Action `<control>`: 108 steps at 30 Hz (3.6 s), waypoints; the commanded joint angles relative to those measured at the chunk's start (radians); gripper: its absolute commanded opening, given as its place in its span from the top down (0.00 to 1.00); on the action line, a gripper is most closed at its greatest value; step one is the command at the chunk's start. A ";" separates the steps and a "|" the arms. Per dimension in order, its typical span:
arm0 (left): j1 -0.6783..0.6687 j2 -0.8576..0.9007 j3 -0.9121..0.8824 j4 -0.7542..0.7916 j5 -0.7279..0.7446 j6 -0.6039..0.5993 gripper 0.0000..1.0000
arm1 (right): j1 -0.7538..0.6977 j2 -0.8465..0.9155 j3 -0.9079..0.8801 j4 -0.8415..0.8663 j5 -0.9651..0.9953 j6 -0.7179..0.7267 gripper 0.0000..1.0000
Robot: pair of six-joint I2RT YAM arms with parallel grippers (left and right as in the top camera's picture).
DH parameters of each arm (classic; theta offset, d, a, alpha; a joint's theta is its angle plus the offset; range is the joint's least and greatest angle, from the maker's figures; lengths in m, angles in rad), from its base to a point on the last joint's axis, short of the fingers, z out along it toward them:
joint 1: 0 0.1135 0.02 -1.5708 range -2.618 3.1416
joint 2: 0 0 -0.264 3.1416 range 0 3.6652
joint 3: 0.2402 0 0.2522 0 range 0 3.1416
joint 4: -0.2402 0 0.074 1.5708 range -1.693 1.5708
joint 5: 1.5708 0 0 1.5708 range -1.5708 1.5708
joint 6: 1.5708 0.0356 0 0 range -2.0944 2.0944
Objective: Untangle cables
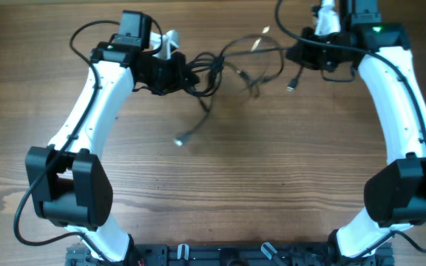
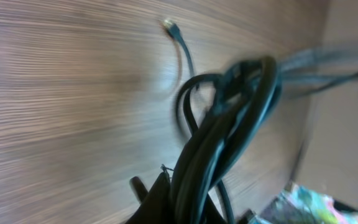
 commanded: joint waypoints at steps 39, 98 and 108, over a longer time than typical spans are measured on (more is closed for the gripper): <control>0.074 0.000 -0.009 0.244 0.703 0.179 0.96 | 0.381 -0.051 0.015 0.065 0.127 0.142 0.55; -0.044 0.000 -0.009 0.334 0.695 0.446 0.96 | 0.222 -0.222 0.027 0.209 -0.214 -0.023 0.38; -0.097 0.000 -0.009 0.204 0.539 0.610 0.96 | 0.308 -0.116 0.023 0.221 -0.089 0.166 0.59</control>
